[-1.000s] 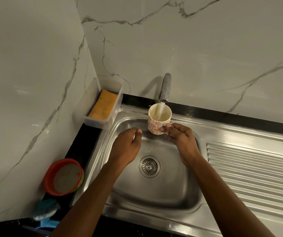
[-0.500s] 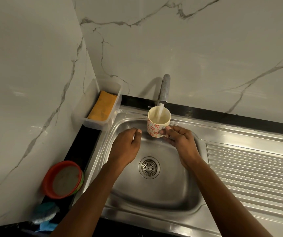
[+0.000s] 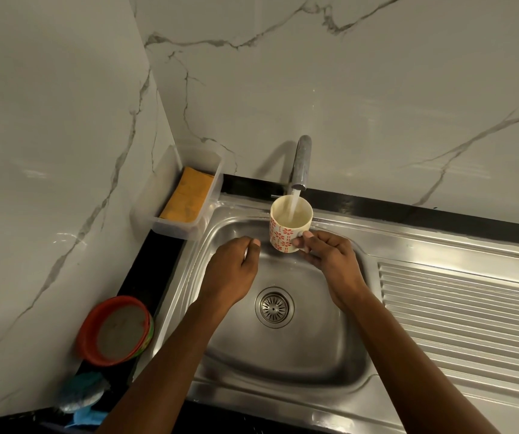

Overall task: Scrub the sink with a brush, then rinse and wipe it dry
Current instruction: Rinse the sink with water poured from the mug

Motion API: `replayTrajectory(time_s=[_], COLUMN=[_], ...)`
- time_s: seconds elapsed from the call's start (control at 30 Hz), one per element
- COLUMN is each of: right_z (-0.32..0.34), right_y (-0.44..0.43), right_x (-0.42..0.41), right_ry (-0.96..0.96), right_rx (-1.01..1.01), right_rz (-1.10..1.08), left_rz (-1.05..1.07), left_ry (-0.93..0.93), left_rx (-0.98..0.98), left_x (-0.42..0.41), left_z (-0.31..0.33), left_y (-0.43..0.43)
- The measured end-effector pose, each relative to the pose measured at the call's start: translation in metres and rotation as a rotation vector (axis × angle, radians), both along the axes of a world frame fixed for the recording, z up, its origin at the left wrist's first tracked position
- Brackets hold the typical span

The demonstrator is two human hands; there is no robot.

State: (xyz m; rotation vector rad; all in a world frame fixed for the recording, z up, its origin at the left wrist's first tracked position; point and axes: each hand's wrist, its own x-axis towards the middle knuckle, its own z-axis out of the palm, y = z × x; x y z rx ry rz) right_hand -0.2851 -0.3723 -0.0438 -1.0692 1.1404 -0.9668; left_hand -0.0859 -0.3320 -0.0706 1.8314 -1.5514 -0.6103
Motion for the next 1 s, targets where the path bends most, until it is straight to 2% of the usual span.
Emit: replayTrajectory(time_s=[0.83, 1.0], right_z=[-0.018, -0.042], right_y=[-0.009, -0.009], right_x=[-0.004, -0.022], right_ry=[0.040, 0.138], right_rx=[0.018, 0.048], right_rz=[-0.009, 0.015], left_rz=[-0.023, -0.147], left_ry=[-0.040, -0.134], left_rx=[0.012, 0.050], left_x=[0.004, 0.014], left_z=[-0.017, -0.046], left_y=[-0.017, -0.042])
